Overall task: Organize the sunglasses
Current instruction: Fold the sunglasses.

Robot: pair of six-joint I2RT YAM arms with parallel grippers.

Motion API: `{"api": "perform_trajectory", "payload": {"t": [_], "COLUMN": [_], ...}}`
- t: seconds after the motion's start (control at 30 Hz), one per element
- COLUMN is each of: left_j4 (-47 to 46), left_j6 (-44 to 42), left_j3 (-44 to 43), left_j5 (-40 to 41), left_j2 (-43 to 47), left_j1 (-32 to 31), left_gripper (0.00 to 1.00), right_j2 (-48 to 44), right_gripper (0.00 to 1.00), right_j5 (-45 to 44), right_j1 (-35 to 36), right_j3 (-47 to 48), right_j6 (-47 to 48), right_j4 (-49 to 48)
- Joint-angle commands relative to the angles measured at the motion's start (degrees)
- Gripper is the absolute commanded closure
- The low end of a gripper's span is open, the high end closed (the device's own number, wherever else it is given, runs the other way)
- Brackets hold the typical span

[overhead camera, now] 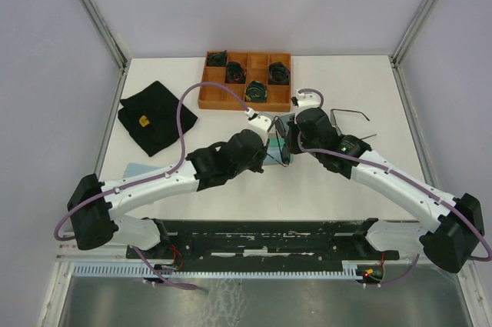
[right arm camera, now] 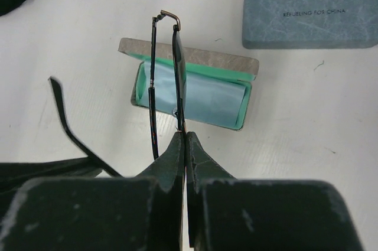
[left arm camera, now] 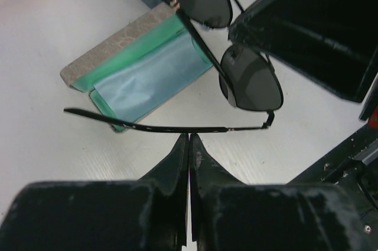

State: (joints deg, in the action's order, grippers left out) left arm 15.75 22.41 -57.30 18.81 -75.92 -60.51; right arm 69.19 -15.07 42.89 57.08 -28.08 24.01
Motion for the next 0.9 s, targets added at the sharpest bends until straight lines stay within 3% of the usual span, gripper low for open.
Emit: {"api": "perform_trajectory", "payload": {"t": [0.0,0.7,0.87], "left_j4": [1.76,2.91,2.62], "left_j6": [-4.56,-10.13,-11.18], "left_j3": [-6.15,-14.51,-14.03], "left_j5": [3.48,2.86,1.22], "left_j2": [-3.31,-11.73,-10.93], "left_j1": [-0.07,1.07,1.44], "left_gripper": [0.97,0.97,0.88], "right_j2": [-1.32,-2.20,-3.59], "right_gripper": [1.00,1.00,1.00], "right_j5": [4.64,12.84,6.80], "right_j1": [-0.09,-0.09,-0.07], "right_j3": [-0.08,-0.60,-1.18], "right_j6": [1.98,2.38,0.36], "right_j4": [-2.91,-2.98,-1.01]}}
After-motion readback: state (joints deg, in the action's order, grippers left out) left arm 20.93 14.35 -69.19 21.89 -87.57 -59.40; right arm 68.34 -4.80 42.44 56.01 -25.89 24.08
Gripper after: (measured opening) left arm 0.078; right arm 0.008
